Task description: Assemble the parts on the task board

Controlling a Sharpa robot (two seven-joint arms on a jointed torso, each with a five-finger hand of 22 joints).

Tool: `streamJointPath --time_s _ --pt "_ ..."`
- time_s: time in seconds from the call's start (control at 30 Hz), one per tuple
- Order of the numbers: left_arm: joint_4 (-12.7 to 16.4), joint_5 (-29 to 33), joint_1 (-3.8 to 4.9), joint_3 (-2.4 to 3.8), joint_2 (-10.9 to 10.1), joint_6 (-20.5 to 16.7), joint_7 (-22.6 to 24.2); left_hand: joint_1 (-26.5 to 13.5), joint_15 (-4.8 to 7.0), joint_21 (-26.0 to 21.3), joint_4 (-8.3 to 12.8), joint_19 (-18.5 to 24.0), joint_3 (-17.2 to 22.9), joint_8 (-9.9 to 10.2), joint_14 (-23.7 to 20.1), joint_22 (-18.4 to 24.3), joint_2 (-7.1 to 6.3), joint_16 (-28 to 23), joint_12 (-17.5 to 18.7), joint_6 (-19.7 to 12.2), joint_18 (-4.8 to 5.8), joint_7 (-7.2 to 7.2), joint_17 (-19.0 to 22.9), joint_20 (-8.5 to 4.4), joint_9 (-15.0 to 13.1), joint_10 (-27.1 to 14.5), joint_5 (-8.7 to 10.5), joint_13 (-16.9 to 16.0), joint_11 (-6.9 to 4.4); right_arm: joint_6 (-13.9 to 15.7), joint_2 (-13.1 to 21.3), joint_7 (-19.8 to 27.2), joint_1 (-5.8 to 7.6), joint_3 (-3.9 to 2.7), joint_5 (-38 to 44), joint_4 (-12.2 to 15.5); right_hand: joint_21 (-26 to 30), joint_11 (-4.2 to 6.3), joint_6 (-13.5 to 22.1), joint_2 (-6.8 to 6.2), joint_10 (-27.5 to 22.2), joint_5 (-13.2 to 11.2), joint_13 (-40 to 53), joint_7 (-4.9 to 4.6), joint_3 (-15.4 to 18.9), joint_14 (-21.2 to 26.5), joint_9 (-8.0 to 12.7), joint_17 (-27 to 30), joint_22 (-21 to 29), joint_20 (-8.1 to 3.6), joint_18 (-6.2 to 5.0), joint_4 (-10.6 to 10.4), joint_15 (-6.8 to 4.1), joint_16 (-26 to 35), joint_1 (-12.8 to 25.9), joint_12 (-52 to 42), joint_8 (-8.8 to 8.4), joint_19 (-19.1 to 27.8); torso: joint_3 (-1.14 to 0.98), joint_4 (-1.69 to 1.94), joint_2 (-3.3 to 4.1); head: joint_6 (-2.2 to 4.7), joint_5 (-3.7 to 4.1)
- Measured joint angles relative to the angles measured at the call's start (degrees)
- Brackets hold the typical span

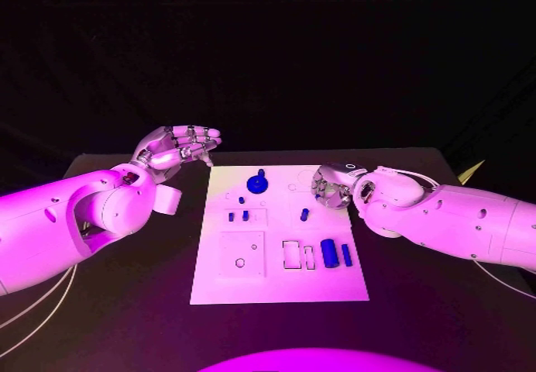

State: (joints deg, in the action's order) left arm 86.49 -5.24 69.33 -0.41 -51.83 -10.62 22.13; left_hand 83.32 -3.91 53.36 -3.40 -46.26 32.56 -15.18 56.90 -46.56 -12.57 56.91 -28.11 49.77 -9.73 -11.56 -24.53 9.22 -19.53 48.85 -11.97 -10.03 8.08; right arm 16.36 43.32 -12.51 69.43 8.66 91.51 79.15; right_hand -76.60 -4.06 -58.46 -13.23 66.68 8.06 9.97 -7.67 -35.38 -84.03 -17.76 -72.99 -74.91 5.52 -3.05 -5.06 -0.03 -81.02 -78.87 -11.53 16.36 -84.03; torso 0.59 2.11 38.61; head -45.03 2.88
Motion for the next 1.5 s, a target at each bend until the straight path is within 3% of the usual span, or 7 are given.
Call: streamJointPath --time_s 0.1,0.23,0.4,1.07,1.5 --pt "0.0 0.0 0.00 0.00 0.0 0.0 0.0 0.0 0.00 0.0 0.0 0.0 0.0 0.0 0.0 0.0 0.00 0.0 0.0 0.0 0.00 0.00 0.0 0.00 0.0 0.0 0.00 0.0 0.00 -0.2 -0.1 -0.3 -0.01 -0.03 0.6 0.0 -0.7 0.20 -0.8 0.67 1.0 -1.7 -0.4 0.16 -1.2 0.1 -0.4 -0.8 0.0 -0.42 0.00 1.2 -0.33 -0.6 -0.1 0.6 0.29 0.0 -0.01 -0.01 -0.02 -0.07 0.04" --pt "0.0 0.0 0.00 0.00 -0.1 0.0 0.0 0.0 0.00 0.0 0.2 0.0 -0.2 -0.7 0.0 0.1 0.00 0.0 0.0 0.8 0.00 0.13 0.0 0.00 0.0 0.0 0.00 0.2 0.00 -0.4 -0.3 -0.9 -0.09 -0.06 1.6 0.2 -2.7 0.58 -2.1 0.97 2.4 -1.8 -0.4 0.44 -2.0 0.0 -0.9 -0.9 0.0 -0.42 0.00 3.1 -0.81 -0.6 -0.4 0.9 1.03 0.0 0.00 -0.02 -0.02 -0.13 0.14" --pt "0.1 0.0 0.00 0.00 -0.2 -0.2 0.0 0.0 0.00 -0.2 0.5 0.0 -0.5 -0.8 0.0 0.2 0.00 0.0 0.6 0.8 0.00 0.20 0.0 0.00 0.0 -0.4 0.00 0.7 0.19 -0.1 -0.3 -1.5 -0.24 -0.03 2.7 0.4 -2.9 0.19 -3.0 1.73 3.1 -2.6 -0.1 0.75 -3.4 0.1 -1.6 -0.5 0.0 -0.83 0.00 4.9 -1.14 -0.6 -0.7 1.1 1.51 0.0 0.02 -0.02 -0.04 -0.24 0.20" --pt "0.1 -0.4 0.00 0.01 -0.6 -1.1 0.6 0.0 -0.49 -0.7 1.3 0.4 -1.4 -1.3 -0.9 0.3 0.00 0.0 1.5 0.1 0.00 -0.52 0.2 0.40 0.2 -3.5 0.00 1.7 1.03 5.2 0.4 -2.4 -0.88 0.34 3.7 1.4 -3.4 0.35 -3.3 2.33 4.1 -2.8 0.2 1.07 -4.4 0.0 -2.1 0.1 0.0 -0.83 -0.01 6.1 -1.22 -0.6 -0.5 1.2 1.50 0.0 -0.06 -0.02 -0.04 -0.07 0.10" --pt "0.0 -0.4 0.01 0.01 -0.9 -1.1 0.8 0.0 -0.72 -0.9 1.4 0.7 -1.6 -1.5 -1.5 0.3 0.00 -0.2 1.5 0.1 0.00 -0.52 0.2 0.72 0.3 -3.9 0.00 1.9 1.02 7.5 3.2 -2.6 -0.21 0.09 2.1 5.0 -3.4 0.69 -3.4 2.75 4.6 -3.0 0.2 0.95 -4.6 0.0 -2.3 0.1 0.0 -0.83 0.00 6.4 -1.21 -0.6 -0.1 1.5 1.69 0.0 -0.02 -0.04 -0.03 -0.10 0.06"
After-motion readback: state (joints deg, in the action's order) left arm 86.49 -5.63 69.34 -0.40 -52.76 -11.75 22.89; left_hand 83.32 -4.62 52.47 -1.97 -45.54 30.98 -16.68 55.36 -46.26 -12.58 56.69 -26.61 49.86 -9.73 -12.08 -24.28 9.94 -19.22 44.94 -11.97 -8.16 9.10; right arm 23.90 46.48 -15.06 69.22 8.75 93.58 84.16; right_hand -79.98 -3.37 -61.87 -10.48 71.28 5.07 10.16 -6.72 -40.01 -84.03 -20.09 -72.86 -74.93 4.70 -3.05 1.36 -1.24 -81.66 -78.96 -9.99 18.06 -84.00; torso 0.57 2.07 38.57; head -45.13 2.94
